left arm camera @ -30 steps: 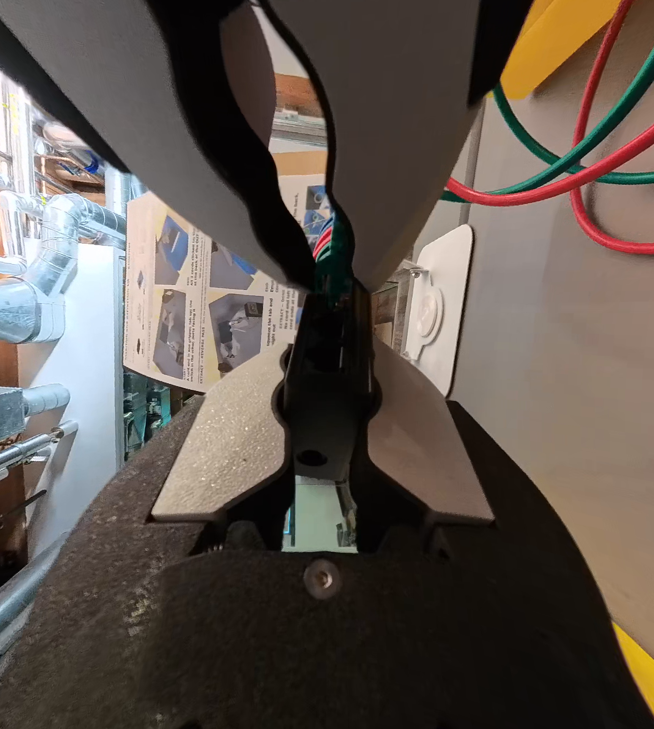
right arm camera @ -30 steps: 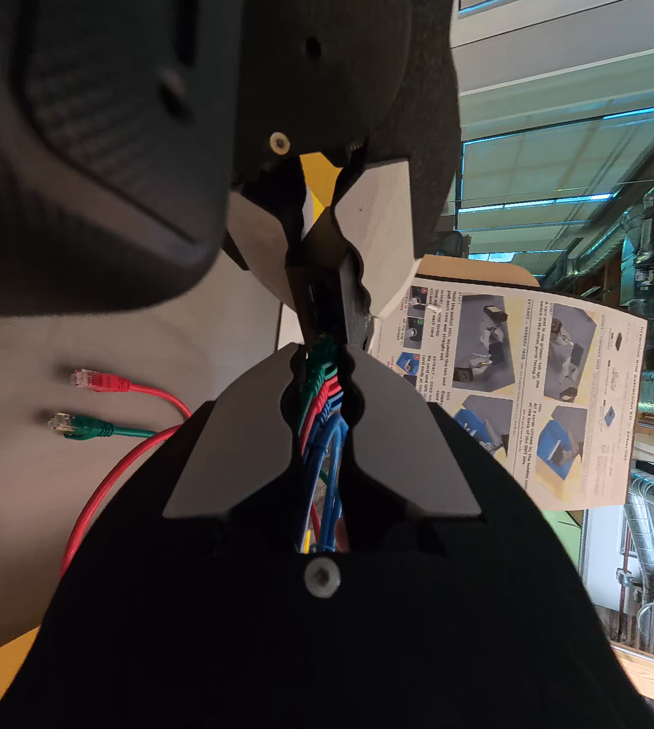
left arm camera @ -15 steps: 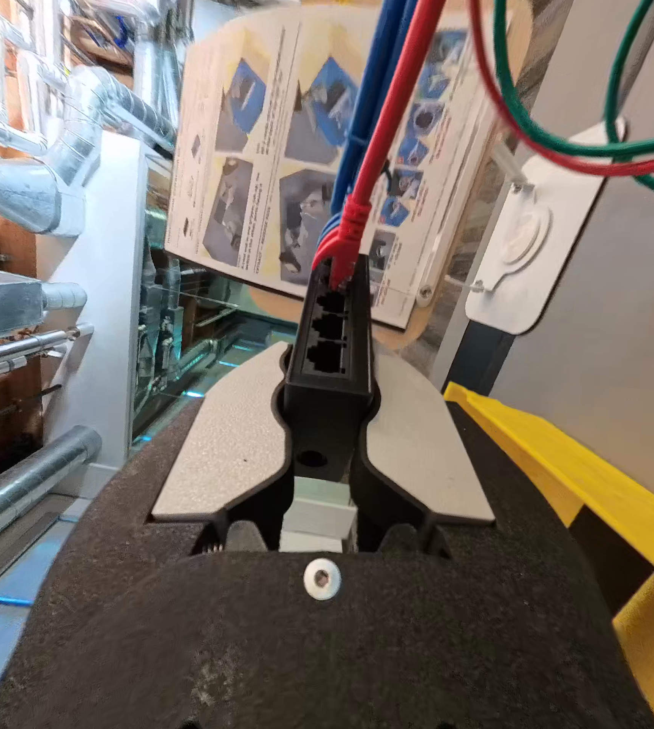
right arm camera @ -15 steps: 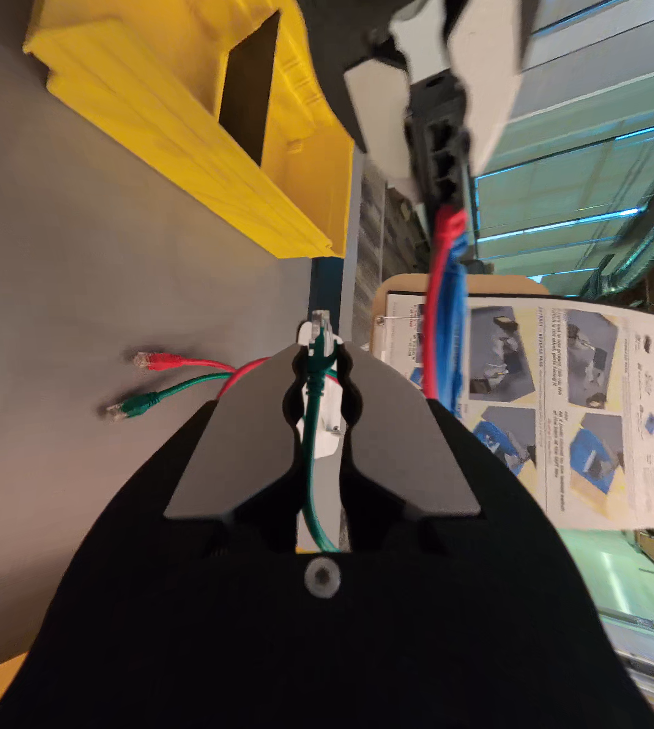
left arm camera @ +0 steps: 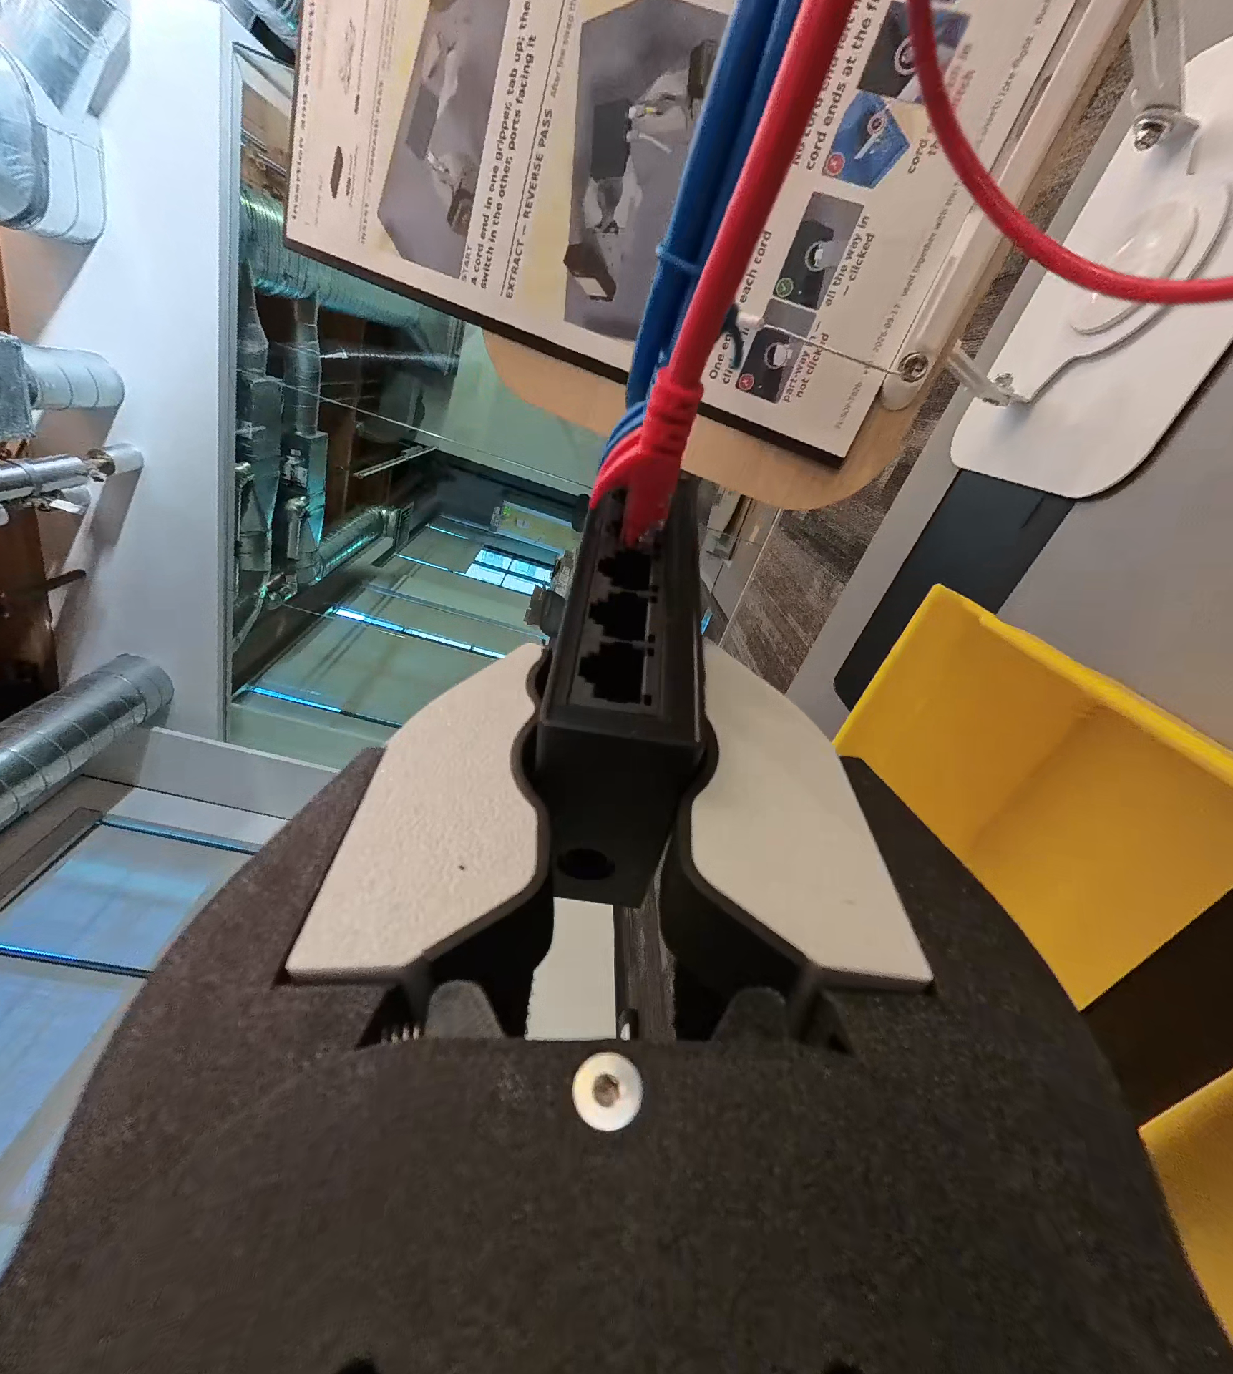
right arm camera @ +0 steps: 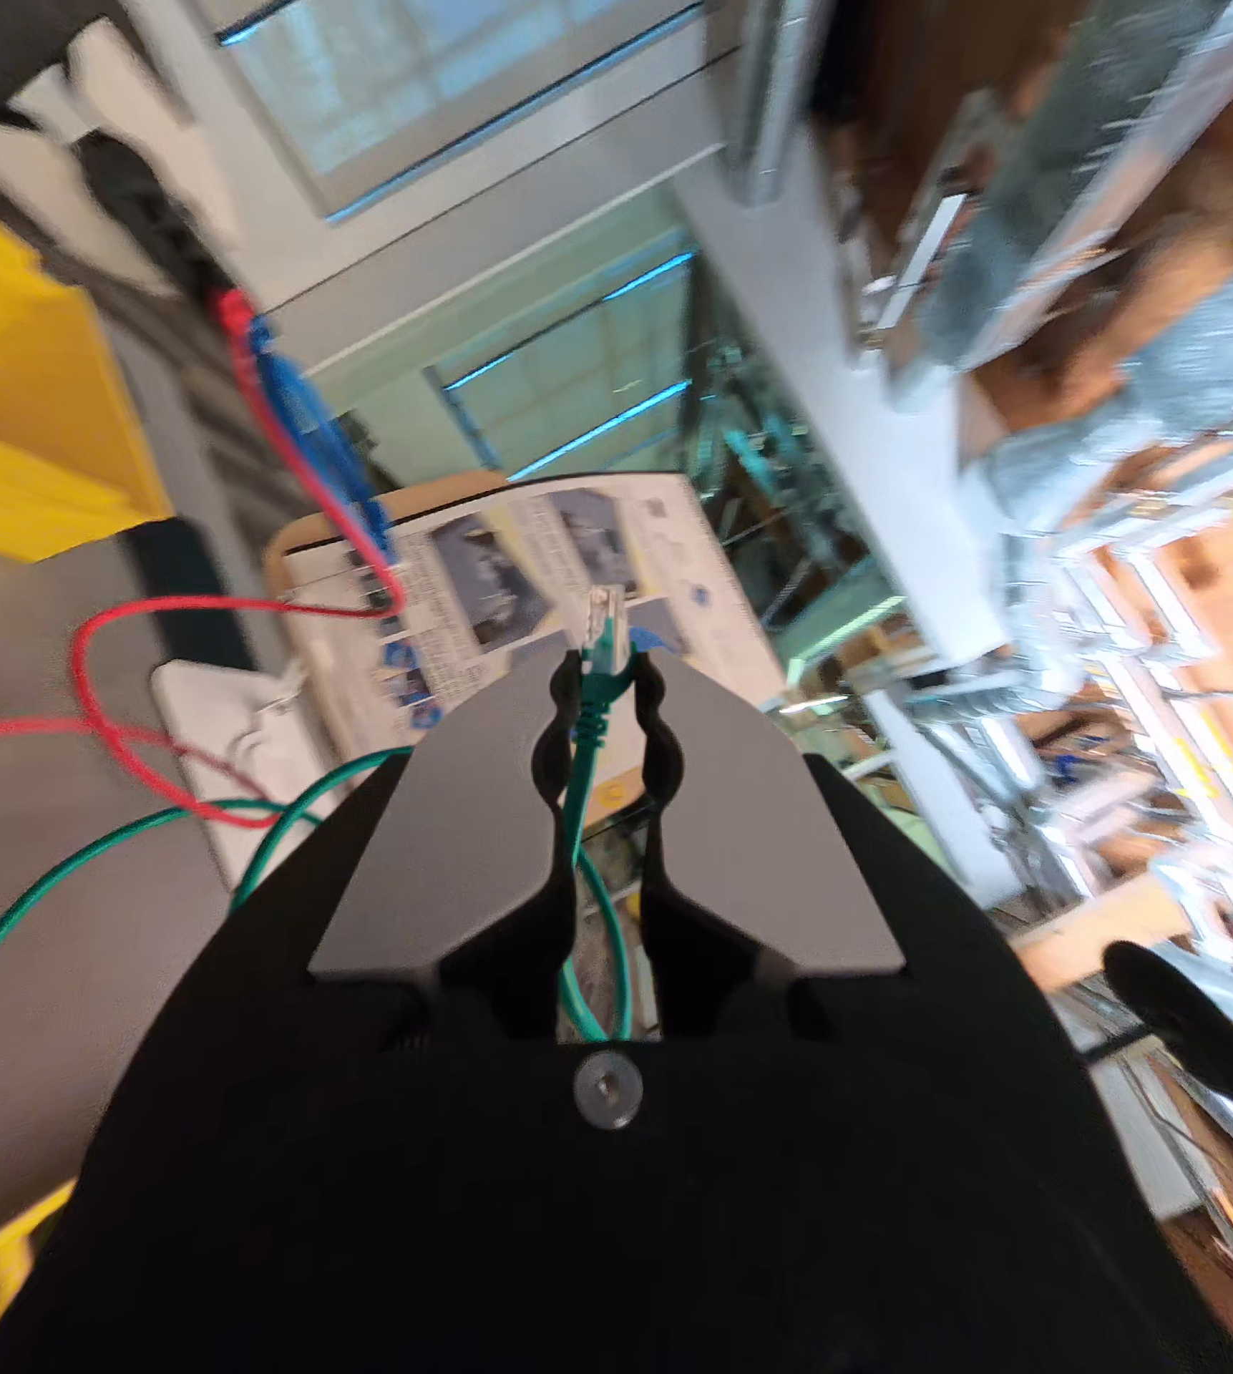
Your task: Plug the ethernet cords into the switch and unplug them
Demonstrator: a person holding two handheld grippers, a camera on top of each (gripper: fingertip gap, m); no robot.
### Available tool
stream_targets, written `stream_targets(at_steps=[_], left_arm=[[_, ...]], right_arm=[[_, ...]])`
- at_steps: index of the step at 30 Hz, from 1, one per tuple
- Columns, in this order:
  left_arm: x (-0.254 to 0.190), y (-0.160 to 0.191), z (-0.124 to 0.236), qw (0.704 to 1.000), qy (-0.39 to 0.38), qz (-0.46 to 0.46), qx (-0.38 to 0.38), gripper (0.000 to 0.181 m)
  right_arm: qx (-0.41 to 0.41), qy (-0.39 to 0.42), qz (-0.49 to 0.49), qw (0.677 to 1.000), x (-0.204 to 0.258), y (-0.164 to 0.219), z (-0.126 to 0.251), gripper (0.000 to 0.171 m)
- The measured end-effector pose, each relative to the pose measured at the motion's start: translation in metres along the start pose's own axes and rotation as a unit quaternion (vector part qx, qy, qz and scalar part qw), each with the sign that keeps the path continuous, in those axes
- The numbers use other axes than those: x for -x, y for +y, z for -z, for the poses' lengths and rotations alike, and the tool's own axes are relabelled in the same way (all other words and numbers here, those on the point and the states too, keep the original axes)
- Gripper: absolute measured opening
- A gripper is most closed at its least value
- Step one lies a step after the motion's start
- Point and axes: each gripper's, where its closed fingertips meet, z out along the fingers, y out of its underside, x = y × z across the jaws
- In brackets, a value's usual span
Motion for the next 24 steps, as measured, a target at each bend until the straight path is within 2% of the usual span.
stream_targets(at_steps=[4, 8, 14, 16, 20, 22, 24], left_arm=[[-0.007, -0.005, -0.002, 1.000, 0.009, -0.008, -0.002, 0.030], [-0.015, -0.013, -0.003, 1.000, 0.017, -0.017, -0.008, 0.030], [-0.011, -0.012, -0.003, 1.000, 0.014, -0.002, -0.008, 0.030], [0.001, -0.006, -0.001, 1.000, -0.004, 0.022, -0.002, 0.030], [0.032, 0.001, 0.011, 0.992, -0.025, 0.123, -0.017, 0.029], [0.045, 0.002, 0.020, 0.988, -0.033, 0.150, -0.027, 0.030], [0.056, 0.001, 0.028, 0.986, -0.046, 0.155, -0.036, 0.029]], right_arm=[[-0.028, 0.130, -0.005, 0.991, -0.053, -0.011, 0.037, 0.015], [-0.024, 0.206, -0.007, 0.978, -0.084, -0.011, 0.067, 0.015], [0.008, 0.240, 0.001, 0.971, -0.100, 0.000, 0.084, 0.014], [0.030, 0.214, 0.000, 0.976, -0.095, 0.010, 0.077, 0.015], [0.036, 0.084, 0.017, 0.996, -0.051, 0.017, 0.045, 0.015], [0.011, 0.020, -0.003, 1.000, -0.023, 0.008, 0.025, 0.014], [0.006, -0.001, -0.013, 1.000, -0.005, 0.001, 0.005, 0.015]])
